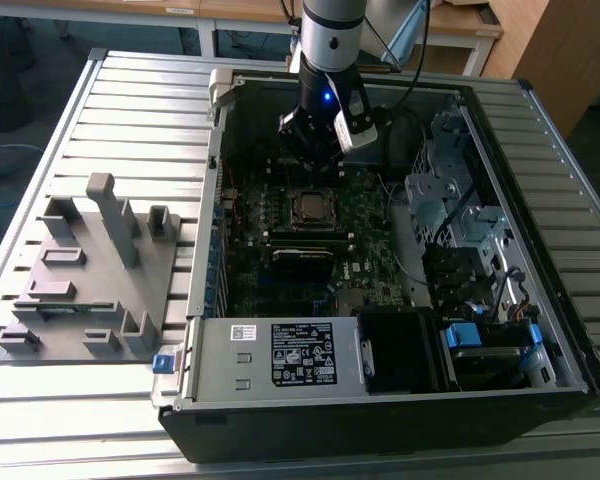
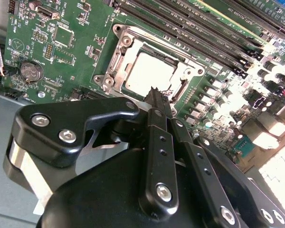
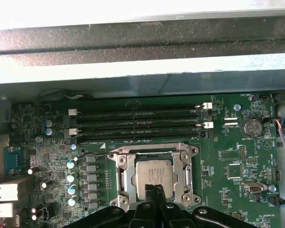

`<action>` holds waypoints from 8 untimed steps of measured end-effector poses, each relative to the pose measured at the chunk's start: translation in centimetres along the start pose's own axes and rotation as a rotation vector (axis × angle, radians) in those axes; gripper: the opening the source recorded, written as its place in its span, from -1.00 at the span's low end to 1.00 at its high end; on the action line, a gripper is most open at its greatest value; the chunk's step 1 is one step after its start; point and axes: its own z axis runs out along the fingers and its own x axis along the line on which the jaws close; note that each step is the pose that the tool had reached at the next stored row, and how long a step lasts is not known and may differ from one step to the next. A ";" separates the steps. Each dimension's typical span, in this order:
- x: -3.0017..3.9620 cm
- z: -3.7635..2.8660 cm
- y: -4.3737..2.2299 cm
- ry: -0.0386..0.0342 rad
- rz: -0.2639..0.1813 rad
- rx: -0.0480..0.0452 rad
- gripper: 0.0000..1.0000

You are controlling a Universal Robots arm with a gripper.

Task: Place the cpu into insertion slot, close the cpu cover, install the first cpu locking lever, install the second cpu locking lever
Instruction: 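Install the first cpu locking lever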

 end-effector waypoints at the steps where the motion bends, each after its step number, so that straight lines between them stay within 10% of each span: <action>1: 0.01 0.00 0.00 0.0000 0.000 0.0000 -0.80; 8: 0.62 0.00 -0.04 0.0000 0.000 0.0001 -0.80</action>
